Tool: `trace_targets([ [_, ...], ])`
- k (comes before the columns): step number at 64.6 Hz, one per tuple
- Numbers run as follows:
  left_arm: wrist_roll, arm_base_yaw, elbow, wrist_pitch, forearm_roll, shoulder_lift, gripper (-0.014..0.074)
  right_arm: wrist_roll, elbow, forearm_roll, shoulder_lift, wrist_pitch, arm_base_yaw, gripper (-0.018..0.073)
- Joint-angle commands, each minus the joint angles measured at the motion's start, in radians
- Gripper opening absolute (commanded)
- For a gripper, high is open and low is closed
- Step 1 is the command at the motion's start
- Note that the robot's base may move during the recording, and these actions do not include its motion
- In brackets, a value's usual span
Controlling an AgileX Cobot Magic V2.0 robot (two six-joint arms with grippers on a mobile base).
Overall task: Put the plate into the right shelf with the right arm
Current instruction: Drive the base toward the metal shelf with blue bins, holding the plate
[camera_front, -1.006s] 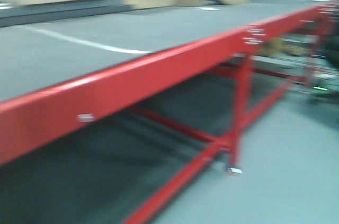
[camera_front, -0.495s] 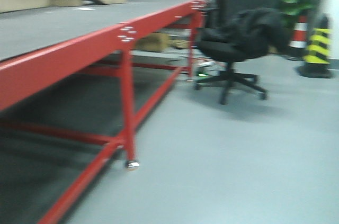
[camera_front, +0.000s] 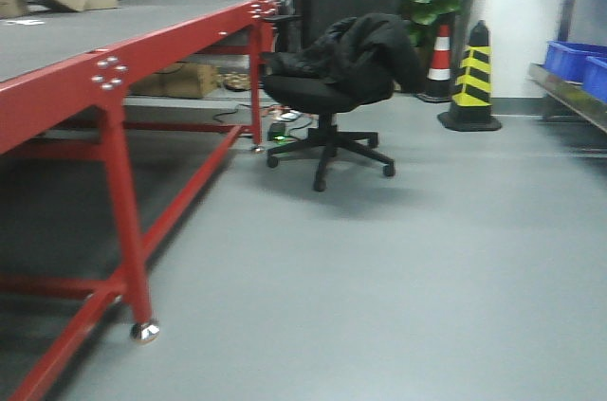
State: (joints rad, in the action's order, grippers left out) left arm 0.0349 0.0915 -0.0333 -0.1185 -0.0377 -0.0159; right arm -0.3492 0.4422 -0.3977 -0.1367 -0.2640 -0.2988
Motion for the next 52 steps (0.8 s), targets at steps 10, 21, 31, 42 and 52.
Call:
trace_targets([
  [10, -0.003, 0.002, -0.008, 0.086, -0.004, -0.005, -0.0047, 0.004, 0.025, -0.013, -0.014, 0.091, 0.003, 0.0063],
  [21, -0.003, 0.002, -0.008, 0.086, -0.004, -0.005, -0.0047, 0.004, 0.025, -0.013, -0.014, 0.091, 0.003, 0.0063],
  [31, -0.003, 0.002, -0.008, 0.086, -0.004, -0.005, -0.0047, 0.004, 0.025, -0.013, -0.014, 0.091, 0.003, 0.0063],
  [42, -0.003, 0.002, -0.008, 0.086, -0.004, -0.005, -0.0047, 0.004, 0.025, -0.013, -0.014, 0.091, 0.003, 0.0063],
  [52, -0.003, 0.002, -0.008, 0.086, -0.004, -0.005, -0.0047, 0.004, 0.025, -0.013, -0.014, 0.09, 0.003, 0.0063],
])
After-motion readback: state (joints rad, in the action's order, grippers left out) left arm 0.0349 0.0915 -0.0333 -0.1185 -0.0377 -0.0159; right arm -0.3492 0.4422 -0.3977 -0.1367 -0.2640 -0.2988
